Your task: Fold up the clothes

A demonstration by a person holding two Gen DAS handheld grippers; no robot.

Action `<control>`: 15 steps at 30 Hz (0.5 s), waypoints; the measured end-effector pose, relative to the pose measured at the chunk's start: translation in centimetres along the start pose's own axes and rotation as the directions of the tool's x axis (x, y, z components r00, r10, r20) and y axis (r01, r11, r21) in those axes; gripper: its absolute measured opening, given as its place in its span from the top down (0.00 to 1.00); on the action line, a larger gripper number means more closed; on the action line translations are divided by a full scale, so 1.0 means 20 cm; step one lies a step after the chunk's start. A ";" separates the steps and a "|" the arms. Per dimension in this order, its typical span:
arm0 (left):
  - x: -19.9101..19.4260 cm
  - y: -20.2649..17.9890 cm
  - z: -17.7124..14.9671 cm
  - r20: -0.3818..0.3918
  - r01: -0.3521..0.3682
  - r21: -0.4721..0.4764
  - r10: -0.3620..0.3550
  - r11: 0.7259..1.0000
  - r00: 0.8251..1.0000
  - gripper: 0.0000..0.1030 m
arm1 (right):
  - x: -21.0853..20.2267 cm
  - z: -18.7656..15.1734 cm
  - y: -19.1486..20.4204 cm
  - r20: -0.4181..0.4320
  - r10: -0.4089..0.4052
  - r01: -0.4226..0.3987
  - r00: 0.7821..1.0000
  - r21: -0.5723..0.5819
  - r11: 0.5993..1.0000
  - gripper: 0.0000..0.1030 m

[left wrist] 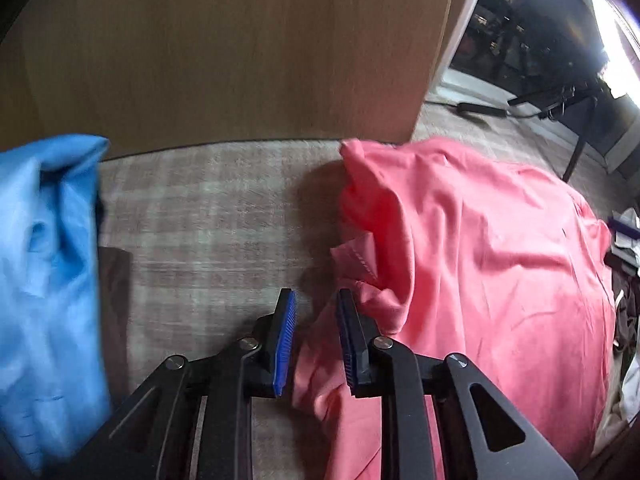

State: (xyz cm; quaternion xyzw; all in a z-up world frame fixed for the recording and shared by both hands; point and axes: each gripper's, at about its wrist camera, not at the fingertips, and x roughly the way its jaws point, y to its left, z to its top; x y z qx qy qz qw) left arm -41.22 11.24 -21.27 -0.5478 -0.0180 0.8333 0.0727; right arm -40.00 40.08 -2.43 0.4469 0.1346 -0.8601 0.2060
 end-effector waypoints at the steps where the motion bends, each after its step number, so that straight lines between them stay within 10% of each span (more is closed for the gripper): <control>1: 0.01 0.00 0.00 0.002 0.010 0.000 -0.010 1.000 1.000 0.80 | 0.03 0.06 0.07 0.008 0.029 -0.029 1.000 -0.021 0.999 0.43; 9: -0.03 -0.05 -0.04 0.032 0.117 0.019 -0.118 0.993 0.993 0.83 | 0.18 0.44 0.49 0.055 0.260 -0.250 0.964 -0.138 0.958 0.48; 15: -0.15 -0.03 -0.17 0.071 0.127 -0.012 -0.125 0.992 0.990 0.83 | 0.41 0.57 0.72 -0.071 0.371 -0.377 0.926 -0.235 0.896 0.63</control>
